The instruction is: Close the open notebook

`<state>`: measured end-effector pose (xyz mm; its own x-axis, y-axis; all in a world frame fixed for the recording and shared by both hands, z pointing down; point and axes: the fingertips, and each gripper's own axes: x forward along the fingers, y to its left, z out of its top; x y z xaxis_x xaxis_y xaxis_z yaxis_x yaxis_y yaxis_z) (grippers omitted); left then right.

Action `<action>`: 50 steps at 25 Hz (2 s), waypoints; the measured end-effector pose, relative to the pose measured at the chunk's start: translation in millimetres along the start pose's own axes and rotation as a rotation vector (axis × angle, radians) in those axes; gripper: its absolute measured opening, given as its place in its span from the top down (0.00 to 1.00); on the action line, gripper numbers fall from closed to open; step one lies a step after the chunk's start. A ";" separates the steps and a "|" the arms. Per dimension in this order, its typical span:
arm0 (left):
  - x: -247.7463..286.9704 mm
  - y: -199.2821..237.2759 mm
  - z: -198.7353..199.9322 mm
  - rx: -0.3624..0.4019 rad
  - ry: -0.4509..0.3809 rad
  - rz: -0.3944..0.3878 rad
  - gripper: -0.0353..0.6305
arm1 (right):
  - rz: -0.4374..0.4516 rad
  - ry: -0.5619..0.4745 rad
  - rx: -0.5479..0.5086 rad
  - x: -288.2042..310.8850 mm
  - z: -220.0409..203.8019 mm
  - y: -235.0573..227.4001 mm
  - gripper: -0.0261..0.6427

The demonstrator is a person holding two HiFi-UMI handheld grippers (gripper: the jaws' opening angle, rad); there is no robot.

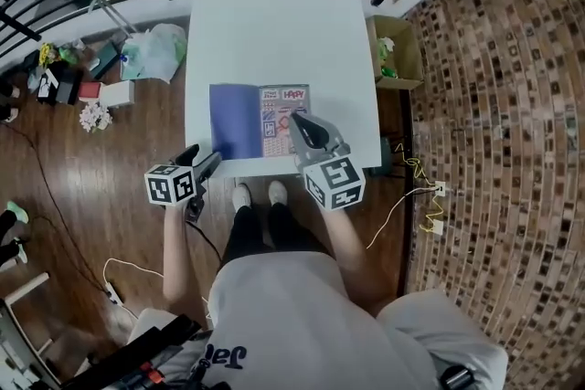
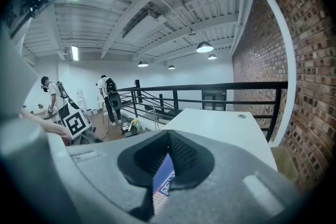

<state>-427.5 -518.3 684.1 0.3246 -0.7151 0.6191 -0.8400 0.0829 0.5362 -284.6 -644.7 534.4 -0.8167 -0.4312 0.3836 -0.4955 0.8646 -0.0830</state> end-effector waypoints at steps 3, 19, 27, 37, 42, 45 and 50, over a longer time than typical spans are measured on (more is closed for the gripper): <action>13.9 4.3 -19.5 0.000 0.057 0.007 0.52 | -0.003 0.018 0.007 1.5 -10.4 -0.1 0.98; 9.5 -24.2 -18.3 0.043 0.099 -0.088 0.92 | -0.049 -0.007 0.036 -21.2 -10.6 -0.5 0.98; 9.7 -83.4 9.2 0.083 0.095 -0.172 0.92 | -0.125 -0.052 0.065 -48.5 -2.1 -18.5 0.98; 69.4 -179.4 6.8 0.149 0.156 -0.333 0.92 | -0.239 -0.074 0.118 -89.4 -13.8 -54.9 0.98; 106.0 -199.3 -10.5 0.169 0.213 -0.353 0.92 | -0.281 -0.054 0.146 -106.8 -30.6 -68.6 0.98; 122.2 -204.5 -17.1 0.162 0.235 -0.353 0.92 | -0.303 -0.042 0.152 -113.7 -37.1 -74.5 0.98; 145.0 -206.5 -31.0 0.142 0.272 -0.355 0.92 | -0.324 -0.021 0.171 -120.2 -50.7 -79.3 0.98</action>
<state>-193.5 -617.7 680.9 0.6888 -0.4731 0.5493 -0.7013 -0.2431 0.6701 -132.1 -648.4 541.5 -0.6139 -0.6827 0.3964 -0.7707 0.6270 -0.1136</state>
